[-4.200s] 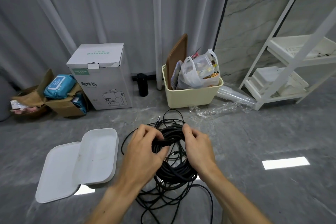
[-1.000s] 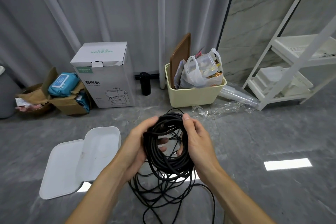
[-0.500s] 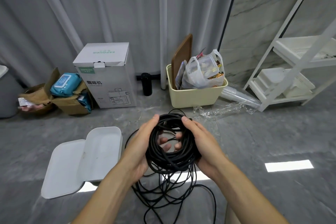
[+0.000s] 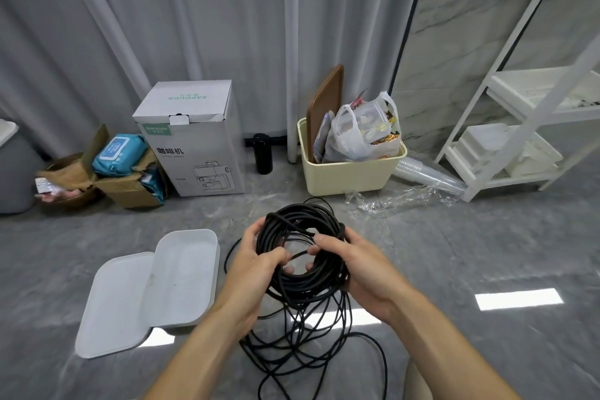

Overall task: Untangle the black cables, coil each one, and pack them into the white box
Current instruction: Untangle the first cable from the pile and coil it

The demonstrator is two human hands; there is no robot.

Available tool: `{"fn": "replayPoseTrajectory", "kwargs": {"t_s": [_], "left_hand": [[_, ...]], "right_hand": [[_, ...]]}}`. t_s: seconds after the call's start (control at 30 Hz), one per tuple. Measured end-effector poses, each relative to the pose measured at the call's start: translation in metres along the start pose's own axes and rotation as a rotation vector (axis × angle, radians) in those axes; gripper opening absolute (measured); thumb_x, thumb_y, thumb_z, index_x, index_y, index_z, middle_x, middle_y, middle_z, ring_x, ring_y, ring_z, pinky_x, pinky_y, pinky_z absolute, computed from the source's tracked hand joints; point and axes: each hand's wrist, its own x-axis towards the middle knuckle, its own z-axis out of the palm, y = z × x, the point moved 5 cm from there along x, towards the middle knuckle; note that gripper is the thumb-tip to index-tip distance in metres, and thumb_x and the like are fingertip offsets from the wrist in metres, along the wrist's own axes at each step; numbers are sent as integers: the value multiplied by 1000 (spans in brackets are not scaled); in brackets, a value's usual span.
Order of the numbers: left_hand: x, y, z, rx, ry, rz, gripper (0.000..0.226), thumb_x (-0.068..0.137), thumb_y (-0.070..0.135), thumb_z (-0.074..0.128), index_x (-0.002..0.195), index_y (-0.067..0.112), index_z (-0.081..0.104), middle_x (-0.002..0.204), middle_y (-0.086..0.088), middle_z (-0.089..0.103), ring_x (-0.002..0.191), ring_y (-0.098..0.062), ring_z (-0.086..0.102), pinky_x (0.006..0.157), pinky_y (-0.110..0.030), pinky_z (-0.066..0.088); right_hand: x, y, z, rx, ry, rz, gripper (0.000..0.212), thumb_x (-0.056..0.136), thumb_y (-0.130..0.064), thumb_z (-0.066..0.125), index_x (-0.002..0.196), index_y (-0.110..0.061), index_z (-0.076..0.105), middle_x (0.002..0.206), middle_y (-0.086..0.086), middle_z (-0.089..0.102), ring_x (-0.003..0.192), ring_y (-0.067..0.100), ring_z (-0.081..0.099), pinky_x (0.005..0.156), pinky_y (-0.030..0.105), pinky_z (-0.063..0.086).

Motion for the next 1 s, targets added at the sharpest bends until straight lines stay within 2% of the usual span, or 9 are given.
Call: {"fn": "replayPoseTrajectory", "kwargs": {"t_s": [0.13,0.27,0.33,0.47,0.63,0.77,0.83,0.9,1.0], "left_hand": [[2,-5,1,78,-77,-57,63,87,10,69,135,39,41,114,2,69,102,-17,69,87,-37,56],[2,-4,-4,254,-79,-85,61,87,17,69,137,41,42,105,-8,72,91,-20,72,70,-33,59],[3,2,-10,316,-41,-56,57,87,15,67,136,36,45,100,-6,72,87,-18,72,69,-33,58],[-5,15,-23,336,-31,-33,49,90,9,62,130,34,48,97,-3,72,80,-15,74,67,-33,59],[-23,22,-50,338,-44,-59,43,92,4,60,129,24,53,84,-2,71,67,-13,71,58,-31,57],[-28,20,-89,314,-23,-86,38,92,5,59,127,21,56,87,-9,71,72,-17,70,57,-30,57],[-28,12,-112,311,-6,-113,35,93,7,57,123,22,57,78,-5,70,70,-16,69,58,-31,57],[-26,-1,-140,306,31,-153,30,93,9,56,117,26,59,74,-2,69,69,-16,69,64,-38,61],[-18,-31,-187,285,95,-217,30,92,12,53,116,29,60,81,-7,65,72,-20,65,75,-43,62]], "right_hand": [[2,1,1,75,8,-16,17,92,-17,69,108,-14,64,83,2,68,83,23,68,75,36,54],[1,0,6,69,-12,-33,20,92,-16,68,111,-12,62,76,-1,67,81,23,66,73,36,54],[-1,0,9,59,-18,-33,21,93,-17,67,112,-13,60,78,0,66,81,23,67,71,36,56],[-5,1,17,-1,-21,-26,22,95,-26,64,115,-18,59,89,2,66,86,22,69,87,44,55],[-5,12,38,-36,-28,4,22,101,-33,54,119,-23,60,93,2,66,92,24,65,85,42,53],[4,28,67,-38,-49,48,31,101,-40,52,131,-34,49,121,3,64,105,24,65,88,44,55],[9,39,86,-82,-50,81,33,100,-42,51,130,-29,54,124,4,63,111,25,62,87,45,55],[18,57,106,-125,-65,126,38,97,-43,53,130,-25,57,129,5,63,120,27,57,99,50,49],[32,90,138,-207,-127,217,27,102,-33,47,110,-18,68,93,-4,73,89,15,68,84,41,54]]}}
